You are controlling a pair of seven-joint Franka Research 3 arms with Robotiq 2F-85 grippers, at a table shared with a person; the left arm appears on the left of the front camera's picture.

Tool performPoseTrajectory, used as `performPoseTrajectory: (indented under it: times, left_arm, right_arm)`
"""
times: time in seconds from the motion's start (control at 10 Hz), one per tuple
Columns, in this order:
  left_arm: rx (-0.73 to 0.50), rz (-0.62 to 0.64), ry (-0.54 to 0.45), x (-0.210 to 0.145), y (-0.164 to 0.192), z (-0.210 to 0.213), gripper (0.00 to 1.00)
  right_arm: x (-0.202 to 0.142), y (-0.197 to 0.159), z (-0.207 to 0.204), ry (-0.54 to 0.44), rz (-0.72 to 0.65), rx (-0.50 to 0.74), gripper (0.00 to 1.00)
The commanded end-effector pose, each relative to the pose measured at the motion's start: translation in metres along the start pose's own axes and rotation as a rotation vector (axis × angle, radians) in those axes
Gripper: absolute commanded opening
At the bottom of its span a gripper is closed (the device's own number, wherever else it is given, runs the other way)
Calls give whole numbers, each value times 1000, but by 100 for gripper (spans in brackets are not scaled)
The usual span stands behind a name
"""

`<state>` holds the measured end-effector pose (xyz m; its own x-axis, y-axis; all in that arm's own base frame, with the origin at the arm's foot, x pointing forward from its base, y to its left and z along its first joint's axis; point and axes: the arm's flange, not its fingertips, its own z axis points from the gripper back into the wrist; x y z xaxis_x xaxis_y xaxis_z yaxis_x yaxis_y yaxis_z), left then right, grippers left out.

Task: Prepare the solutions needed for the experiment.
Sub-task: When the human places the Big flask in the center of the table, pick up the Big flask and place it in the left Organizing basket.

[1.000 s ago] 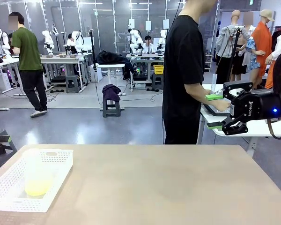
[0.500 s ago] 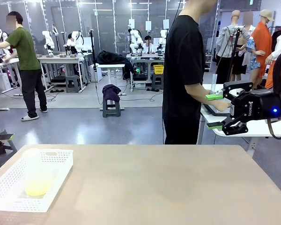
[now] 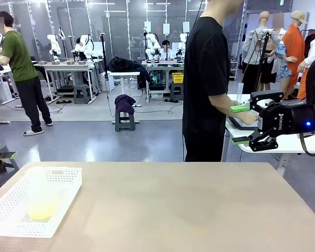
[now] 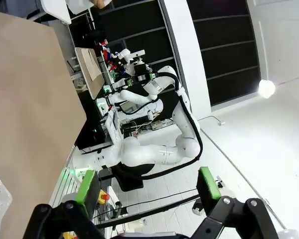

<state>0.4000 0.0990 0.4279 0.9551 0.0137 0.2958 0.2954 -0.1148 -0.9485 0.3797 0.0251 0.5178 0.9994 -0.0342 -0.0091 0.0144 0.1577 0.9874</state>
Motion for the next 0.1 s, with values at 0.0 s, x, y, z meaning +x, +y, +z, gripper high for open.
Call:
performPoseTrajectory:
  times: [0.0]
  left_arm:
    - [-1, -20, -10, 2, 0, 0, 100]
  right_arm:
    - [-1, 1, 0, -2, 7, 5, 89]
